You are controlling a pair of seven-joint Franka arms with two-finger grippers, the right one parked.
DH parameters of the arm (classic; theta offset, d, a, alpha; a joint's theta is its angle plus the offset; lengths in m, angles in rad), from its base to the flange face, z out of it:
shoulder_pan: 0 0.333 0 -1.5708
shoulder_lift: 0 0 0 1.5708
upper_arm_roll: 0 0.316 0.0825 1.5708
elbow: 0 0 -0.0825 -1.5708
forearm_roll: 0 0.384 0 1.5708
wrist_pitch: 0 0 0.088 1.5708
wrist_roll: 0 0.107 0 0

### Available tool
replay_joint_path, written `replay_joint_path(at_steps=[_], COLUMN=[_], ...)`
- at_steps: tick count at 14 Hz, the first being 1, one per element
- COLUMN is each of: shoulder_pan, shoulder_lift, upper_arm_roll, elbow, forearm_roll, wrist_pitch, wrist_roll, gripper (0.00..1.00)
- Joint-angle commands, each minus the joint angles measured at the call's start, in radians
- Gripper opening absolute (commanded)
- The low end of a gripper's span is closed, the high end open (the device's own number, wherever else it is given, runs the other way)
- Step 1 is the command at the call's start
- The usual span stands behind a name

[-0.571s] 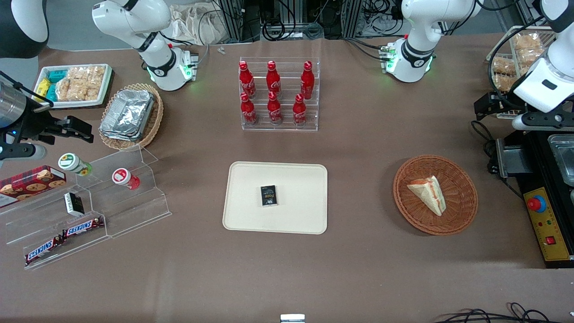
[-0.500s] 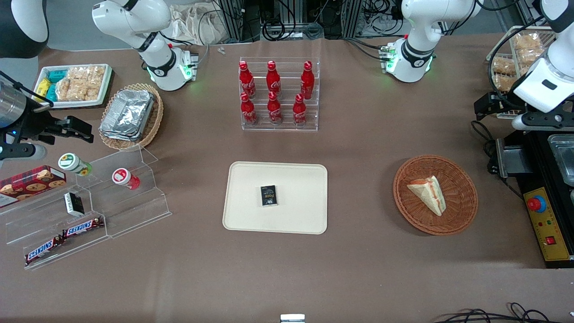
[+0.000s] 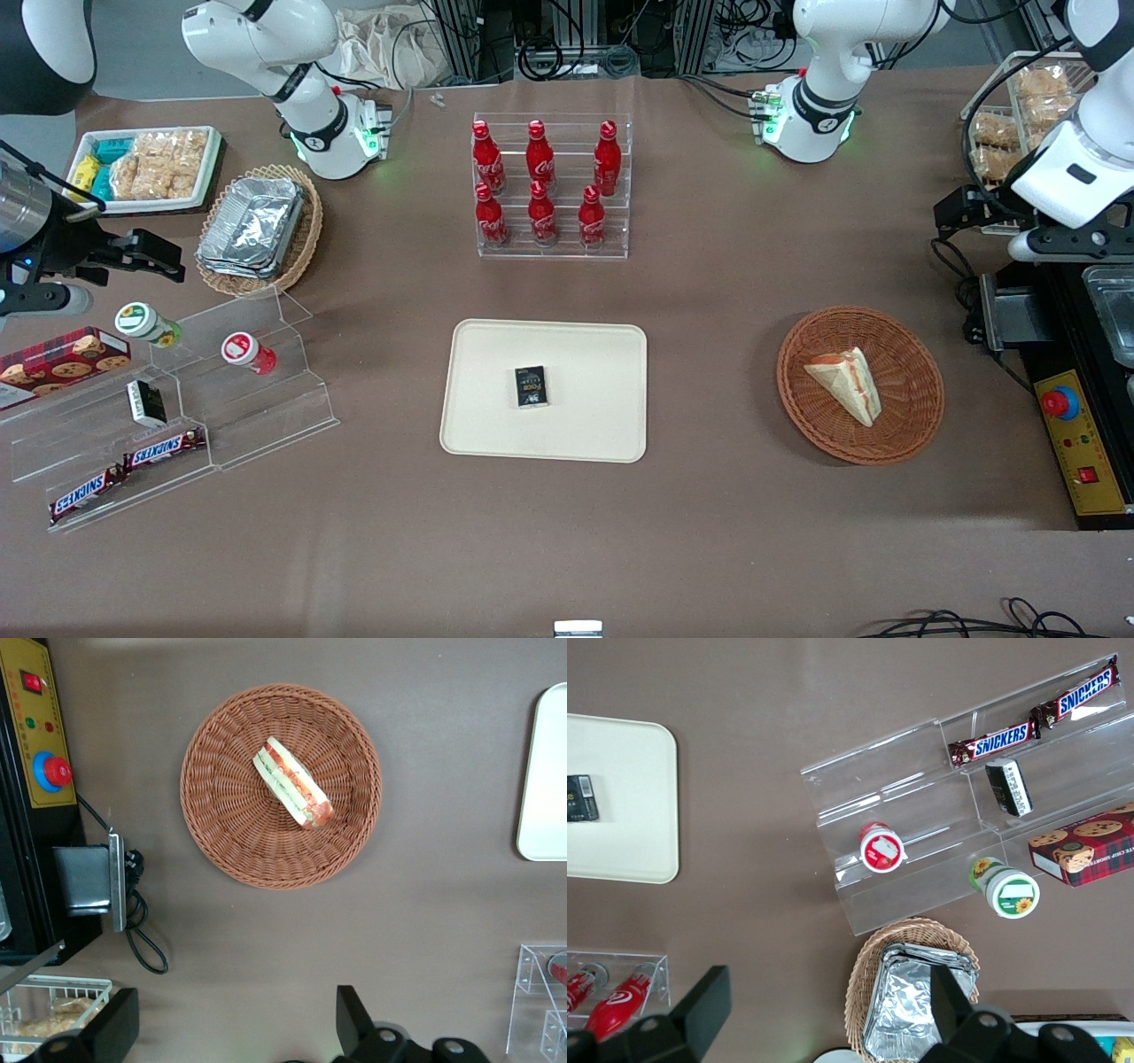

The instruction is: Place sandwich from basket to tray

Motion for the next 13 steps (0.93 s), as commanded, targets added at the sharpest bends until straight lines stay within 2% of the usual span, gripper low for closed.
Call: replay_joint_path(at_steps=[1,5,9,13], shoulder_pan=[0.000,0.011,0.009,0.004], shoulder_lift=[0.028,0.076,0.237,0.300], upper_arm_roll=[-0.008,-0.002,-0.003,-0.005], elbow=[-0.024,-0.177,-0.112,-0.118], forearm_roll=[0.020,0.014,-0.009,-0.018], wrist_pitch=[0.025,0.218,0.241,0.338], wrist_roll=[-0.033,-0.034,-0.198,-0.388], gripper=[1.00,1.00,1.00,1.00])
